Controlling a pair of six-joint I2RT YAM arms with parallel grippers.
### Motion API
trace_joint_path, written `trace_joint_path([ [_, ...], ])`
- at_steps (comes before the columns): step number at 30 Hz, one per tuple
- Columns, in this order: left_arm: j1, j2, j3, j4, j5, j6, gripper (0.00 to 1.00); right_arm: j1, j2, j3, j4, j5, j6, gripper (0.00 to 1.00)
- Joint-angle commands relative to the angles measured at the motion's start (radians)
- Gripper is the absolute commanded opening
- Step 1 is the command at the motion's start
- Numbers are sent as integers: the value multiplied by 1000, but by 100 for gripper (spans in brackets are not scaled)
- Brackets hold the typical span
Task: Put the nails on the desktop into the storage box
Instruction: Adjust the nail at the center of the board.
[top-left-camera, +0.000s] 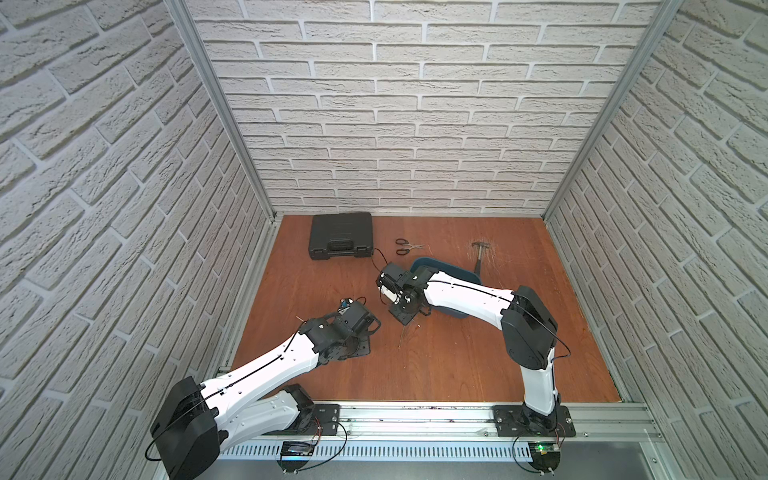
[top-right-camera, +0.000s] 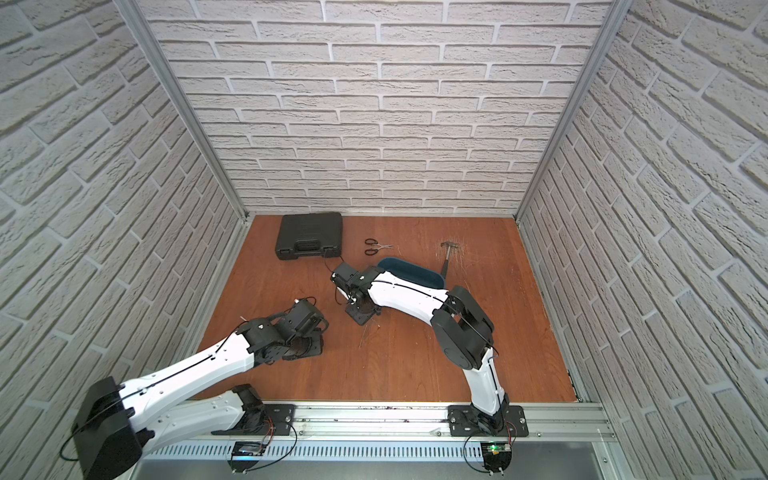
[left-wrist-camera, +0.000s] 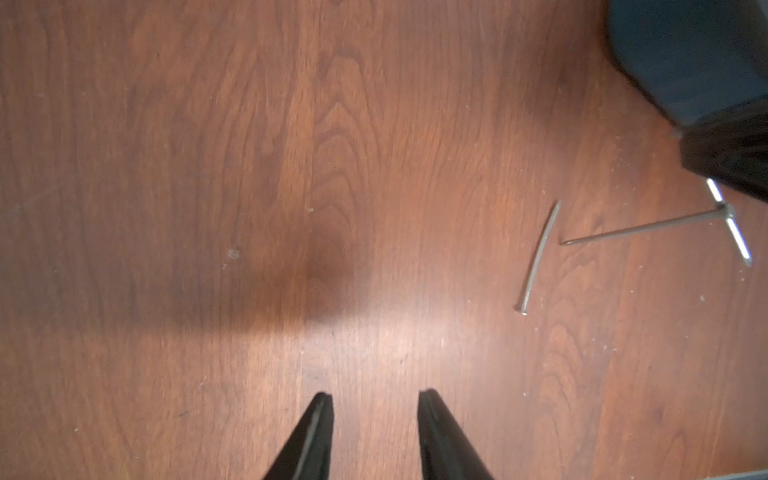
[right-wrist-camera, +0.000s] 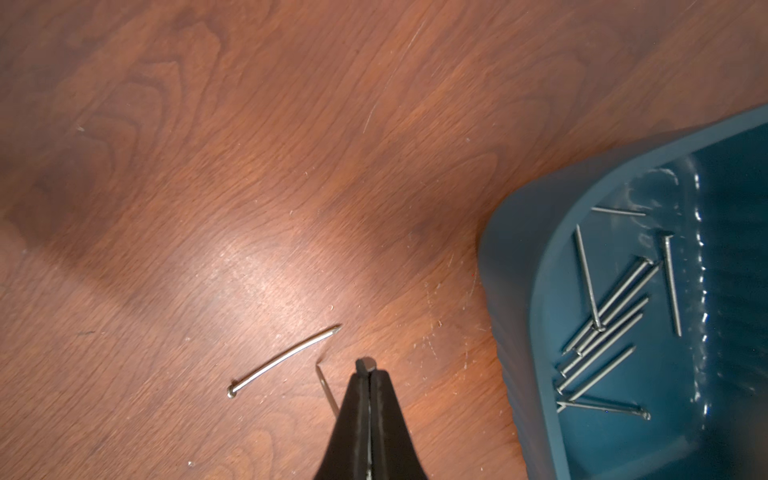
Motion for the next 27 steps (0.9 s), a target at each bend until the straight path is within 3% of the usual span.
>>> trace_joint_path([
  [1, 5, 1, 26, 22, -1, 13, 38, 3, -56, 27, -14, 24, 12, 2],
  [27, 6, 27, 40, 33, 10, 28, 38, 1, -101, -24, -17, -15, 12, 2],
])
